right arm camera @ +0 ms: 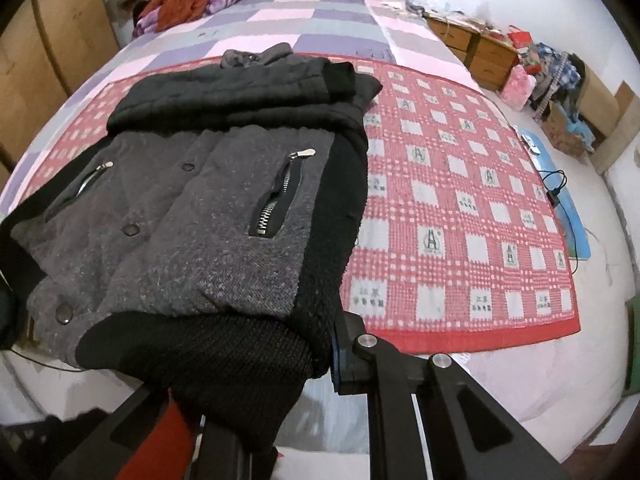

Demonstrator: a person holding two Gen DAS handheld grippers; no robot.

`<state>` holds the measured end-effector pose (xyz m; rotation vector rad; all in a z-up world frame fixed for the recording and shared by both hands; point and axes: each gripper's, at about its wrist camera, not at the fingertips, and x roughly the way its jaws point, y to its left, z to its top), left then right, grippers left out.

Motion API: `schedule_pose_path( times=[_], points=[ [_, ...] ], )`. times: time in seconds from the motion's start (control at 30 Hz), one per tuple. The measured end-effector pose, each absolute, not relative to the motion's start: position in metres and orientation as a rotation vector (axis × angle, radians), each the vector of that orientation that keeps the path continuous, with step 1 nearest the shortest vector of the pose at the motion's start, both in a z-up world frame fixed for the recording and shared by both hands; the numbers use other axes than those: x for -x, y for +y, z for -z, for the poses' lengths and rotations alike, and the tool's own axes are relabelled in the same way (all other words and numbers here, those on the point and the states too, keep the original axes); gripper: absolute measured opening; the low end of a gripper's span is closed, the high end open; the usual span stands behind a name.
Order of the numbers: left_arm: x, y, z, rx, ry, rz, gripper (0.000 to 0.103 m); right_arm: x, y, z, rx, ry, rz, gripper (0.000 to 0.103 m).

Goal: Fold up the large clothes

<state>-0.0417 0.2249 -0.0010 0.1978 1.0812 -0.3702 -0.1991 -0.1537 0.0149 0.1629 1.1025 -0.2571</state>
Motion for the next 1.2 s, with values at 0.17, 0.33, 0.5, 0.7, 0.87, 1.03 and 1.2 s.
schedule_pose_path(
  times=[0.17, 0.33, 0.5, 0.7, 0.87, 1.03, 1.2],
  points=[
    [-0.005, 0.212, -0.016, -0.143, 1.032, 0.367, 0.017, 0.171, -0.171, -0.036, -0.192, 1.013, 0.258, 0.014],
    [-0.089, 0.180, -0.042, -0.136, 0.910, 0.399, 0.017, 0.108, -0.205, -0.060, -0.193, 0.880, 0.268, 0.014],
    [-0.193, 0.152, -0.048, -0.093, 0.865, 0.418, 0.017, 0.013, -0.250, -0.073, -0.236, 0.793, 0.281, 0.014],
    [-0.318, 0.100, -0.001, -0.130, 0.959, 0.393, 0.018, -0.113, -0.305, -0.051, -0.256, 0.833, 0.328, 0.014],
    [-0.385, 0.068, 0.054, -0.133, 1.104, 0.328, 0.018, -0.200, -0.342, -0.004, -0.323, 0.968, 0.403, 0.014],
    [-0.421, 0.043, 0.093, -0.187, 1.198, 0.285, 0.021, -0.239, -0.358, 0.042, -0.307, 1.072, 0.454, 0.014],
    [-0.443, 0.032, 0.122, -0.211, 1.286, 0.257, 0.031, -0.265, -0.375, 0.086, -0.348, 1.185, 0.463, 0.015]
  ],
)
